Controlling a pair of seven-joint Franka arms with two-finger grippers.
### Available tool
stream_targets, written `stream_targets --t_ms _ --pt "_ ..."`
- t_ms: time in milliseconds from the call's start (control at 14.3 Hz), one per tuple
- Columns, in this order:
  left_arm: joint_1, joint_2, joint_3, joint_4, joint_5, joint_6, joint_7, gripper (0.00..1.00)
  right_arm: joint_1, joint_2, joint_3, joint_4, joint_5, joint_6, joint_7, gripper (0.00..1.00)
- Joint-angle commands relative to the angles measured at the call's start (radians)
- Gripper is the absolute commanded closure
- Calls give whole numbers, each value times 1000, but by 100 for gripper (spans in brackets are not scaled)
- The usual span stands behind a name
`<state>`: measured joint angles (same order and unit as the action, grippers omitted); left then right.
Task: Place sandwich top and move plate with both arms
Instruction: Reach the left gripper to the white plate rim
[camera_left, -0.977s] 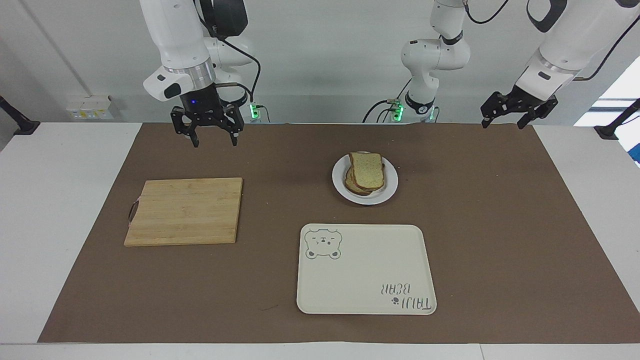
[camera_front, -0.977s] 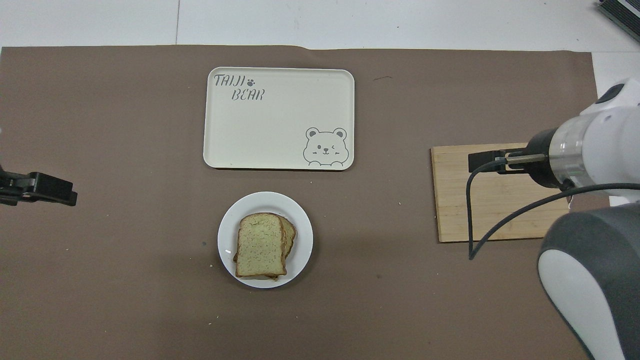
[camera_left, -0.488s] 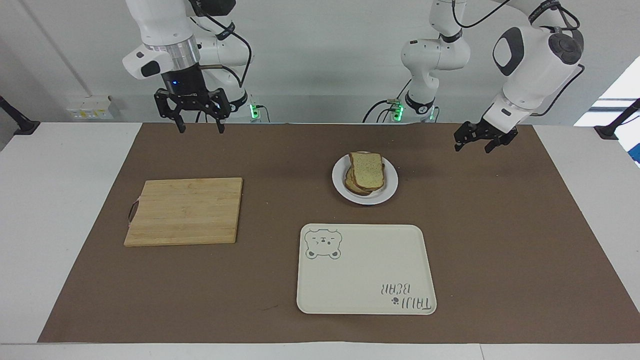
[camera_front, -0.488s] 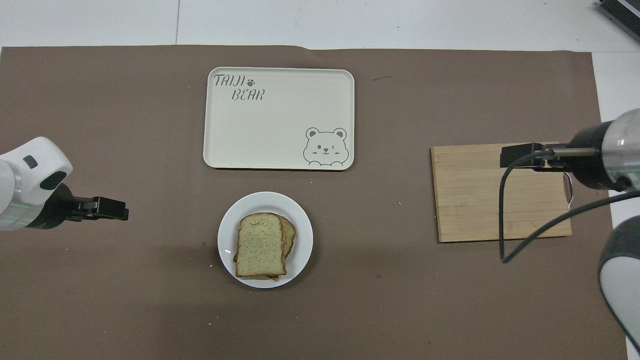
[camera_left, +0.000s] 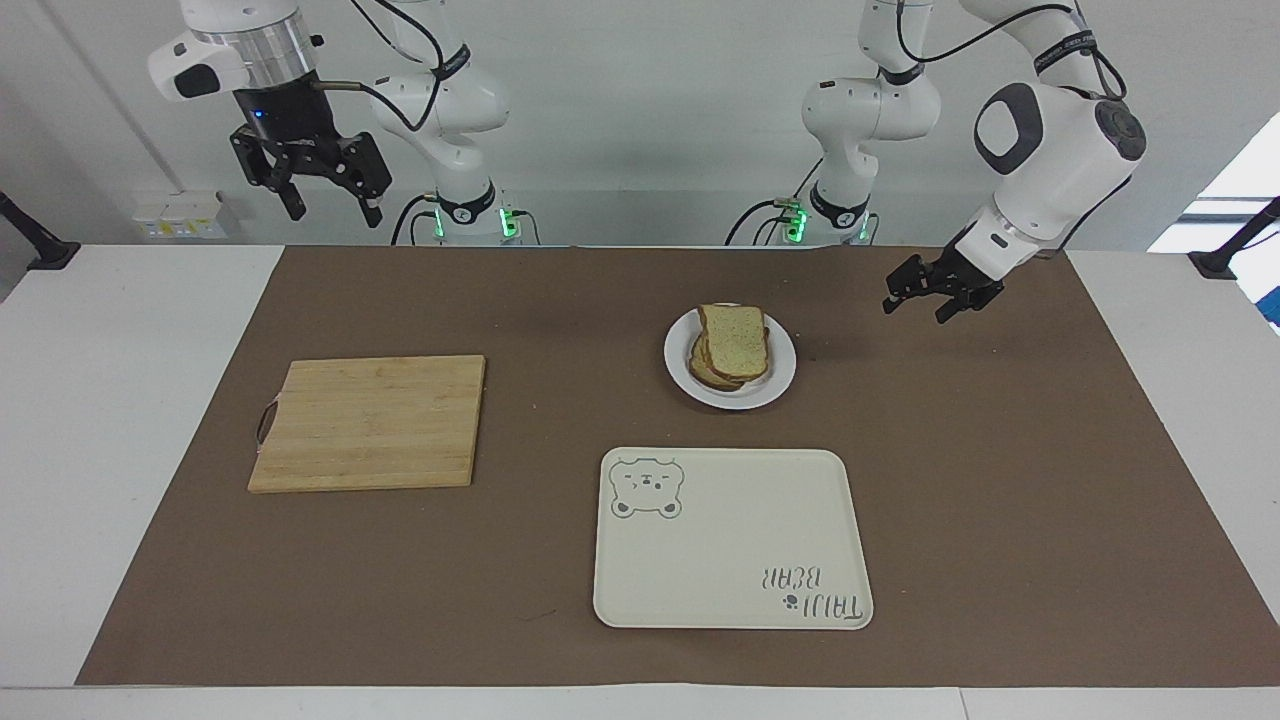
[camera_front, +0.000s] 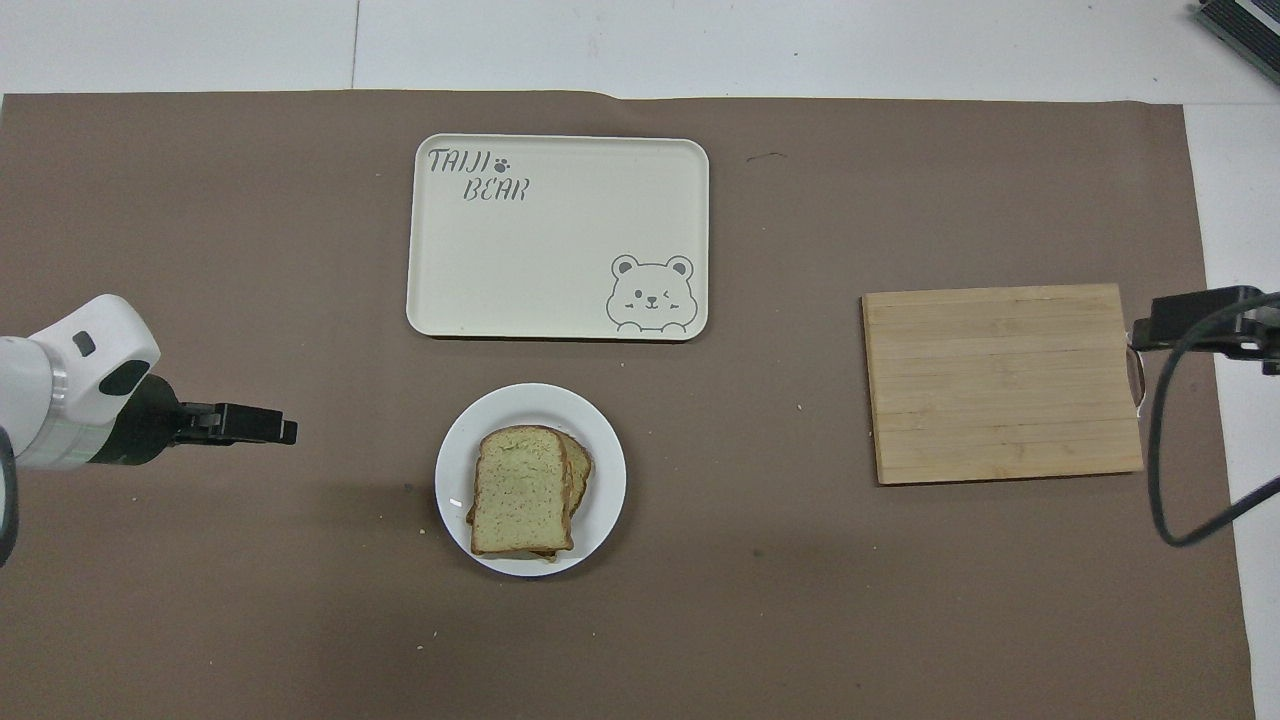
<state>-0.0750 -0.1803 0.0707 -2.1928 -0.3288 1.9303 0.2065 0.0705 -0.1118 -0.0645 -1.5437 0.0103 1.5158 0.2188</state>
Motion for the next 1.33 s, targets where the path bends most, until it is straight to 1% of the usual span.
stream_targets --t_ms 0,70,279,419,488,628,698,837,977,1047,1186,1256 --pt "76 8 0 -62 -117 26 166 0 -9 -18 -53 8 -4 -45 8 0" --pt "92 18 0 -82 -153 26 227 0 -6 -35 -69 -7 -3 -48 7 0" --pt "126 53 0 -165 -329 29 400 0 -5 -35 -69 -64 -4 -34 -47 0" --pt "115 56 0 -205 -406 29 430 0 8 -37 -69 -102 -12 -10 -91 0" --pt "110 62 -2 -222 -452 27 461 0 9 -35 -60 -111 -25 29 -110 0" --pt "95 74 -3 -271 -588 32 539 0 11 -37 -57 -134 -42 78 -148 0" --pt "58 73 -2 -277 -640 36 542 0 11 -37 -54 -133 -49 83 -150 0" --pt "-1 77 -2 -278 -682 68 541 0 11 -35 -41 -131 -65 77 -150 0" --pt "-43 110 -2 -283 -739 93 550 0 12 -35 -37 -124 -62 73 -139 0" --pt "-77 111 -3 -291 -743 134 550 0 18 -37 -29 -121 -59 66 -135 0" --pt "-101 120 -3 -305 -763 176 551 0 26 -37 -26 -121 -47 73 -92 0" --pt "-103 140 -3 -305 -776 182 553 0 49 -39 -26 -121 -47 73 -43 0"
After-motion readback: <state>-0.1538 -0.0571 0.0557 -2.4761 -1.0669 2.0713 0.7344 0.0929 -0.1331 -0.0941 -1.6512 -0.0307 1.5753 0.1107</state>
